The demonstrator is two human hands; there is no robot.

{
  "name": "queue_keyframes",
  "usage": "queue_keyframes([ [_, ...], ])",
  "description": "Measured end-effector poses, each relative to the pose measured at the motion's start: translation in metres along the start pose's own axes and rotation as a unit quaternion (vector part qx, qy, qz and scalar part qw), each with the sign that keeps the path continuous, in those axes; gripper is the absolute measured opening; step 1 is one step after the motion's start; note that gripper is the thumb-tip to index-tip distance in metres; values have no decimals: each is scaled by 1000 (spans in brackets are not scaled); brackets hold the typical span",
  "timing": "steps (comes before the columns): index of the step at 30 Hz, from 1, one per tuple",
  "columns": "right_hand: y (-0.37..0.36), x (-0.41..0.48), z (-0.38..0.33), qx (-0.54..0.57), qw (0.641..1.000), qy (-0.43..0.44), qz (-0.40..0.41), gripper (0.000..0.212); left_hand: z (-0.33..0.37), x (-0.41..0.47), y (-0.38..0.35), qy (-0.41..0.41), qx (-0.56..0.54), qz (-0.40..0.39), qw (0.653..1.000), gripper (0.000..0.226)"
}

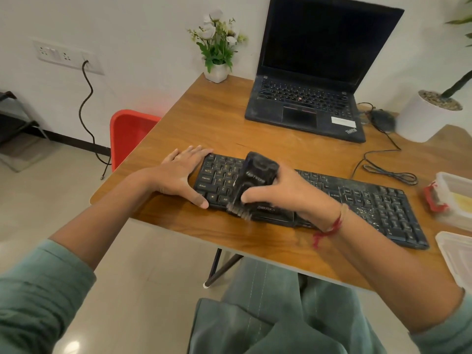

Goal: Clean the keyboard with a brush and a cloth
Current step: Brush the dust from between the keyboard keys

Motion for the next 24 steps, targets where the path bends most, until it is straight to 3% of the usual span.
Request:
queue_keyframes([
  [2,25,5,8,-29,997,-14,76,21,1,0,0,-2,0,0,1000,146],
  [4,42,3,15,-137,976,-32,164,33,0,0,0,-3,-1,1,1000,144],
  [6,26,-2,15,-119,985,-23,120,31,-1,0,0,-3,0,2,1000,143],
  [8,10,-8,13,-2,999,-22,47,23,-2,1,0,-6,0,0,1000,145],
  [9,13,-9,13,23,998,-24,48,20,-2,2,0,-7,0,0,1000,147],
  [11,36,-7,17,-68,989,-26,127,22,-1,2,-1,-8,1,-1,1000,149],
  [13,47,-10,17,-156,969,-33,189,37,-1,2,-1,-9,0,0,1000,150],
  [14,39,-12,15,-157,972,-24,173,38,-2,2,-1,-9,-1,0,1000,149],
  [17,7,-15,16,2,998,-38,47,20,-3,3,-1,-9,-1,-2,1000,148],
  [18,5,-16,16,23,998,-42,38,18,-3,3,-1,-9,0,-1,1000,148],
  [22,36,-16,8,-168,962,-7,215,39,-2,3,-1,-6,-2,0,1000,148],
  [24,13,-19,1,-151,975,20,159,33,-2,2,-1,-7,-1,-2,1000,148],
])
Point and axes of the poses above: each hand's wrist, its own x-axis towards the middle knuckle, its own y-axis out of the back of the hand, z = x × y, the point moved 7 cm from there along x, towards the middle knuckle, and after that the axes turned 2 degrees about y, right-handed, at the moved point
